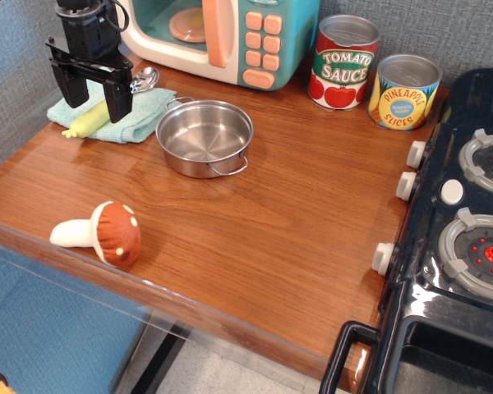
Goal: Move the mushroom to the right of the pot
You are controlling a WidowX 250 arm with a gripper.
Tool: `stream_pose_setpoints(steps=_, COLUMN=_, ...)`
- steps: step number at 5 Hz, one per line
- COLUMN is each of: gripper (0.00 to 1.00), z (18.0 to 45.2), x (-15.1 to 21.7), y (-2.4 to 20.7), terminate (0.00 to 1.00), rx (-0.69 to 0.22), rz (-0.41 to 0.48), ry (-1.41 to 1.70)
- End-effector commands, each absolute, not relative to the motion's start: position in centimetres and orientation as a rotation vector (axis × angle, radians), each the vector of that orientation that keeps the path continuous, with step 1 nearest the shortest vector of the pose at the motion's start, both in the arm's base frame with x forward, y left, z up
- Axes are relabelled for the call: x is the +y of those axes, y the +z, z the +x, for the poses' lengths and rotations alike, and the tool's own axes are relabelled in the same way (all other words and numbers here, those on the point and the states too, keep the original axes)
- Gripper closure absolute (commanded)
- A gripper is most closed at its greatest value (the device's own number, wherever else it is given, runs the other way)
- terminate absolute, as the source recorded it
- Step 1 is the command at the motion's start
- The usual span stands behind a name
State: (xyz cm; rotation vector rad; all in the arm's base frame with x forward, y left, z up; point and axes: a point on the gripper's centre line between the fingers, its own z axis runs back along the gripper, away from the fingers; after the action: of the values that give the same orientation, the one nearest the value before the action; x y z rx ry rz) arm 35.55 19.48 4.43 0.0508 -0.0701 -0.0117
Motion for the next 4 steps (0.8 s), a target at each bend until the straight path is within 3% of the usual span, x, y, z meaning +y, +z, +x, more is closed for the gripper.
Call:
stream_pose_setpoints(steps=1, gripper=0.00, z=35.5, x=19.5, y=4.4, terminate=0.00, rx=-0.070, rz=0.051, ry=-0.012)
stream_pose_setpoints(steps=2, gripper=0.00, z=34.8, x=18.6, y=6.5, terminate=0.00, rx=-0.133, rz=0.047, ry=-0.070)
stream_pose_setpoints(steps=4, gripper=0.00, z=30.5, x=13.9, y=10.8, terminate=0.00, rx=-0.265, rz=0.063, ry=-0.265)
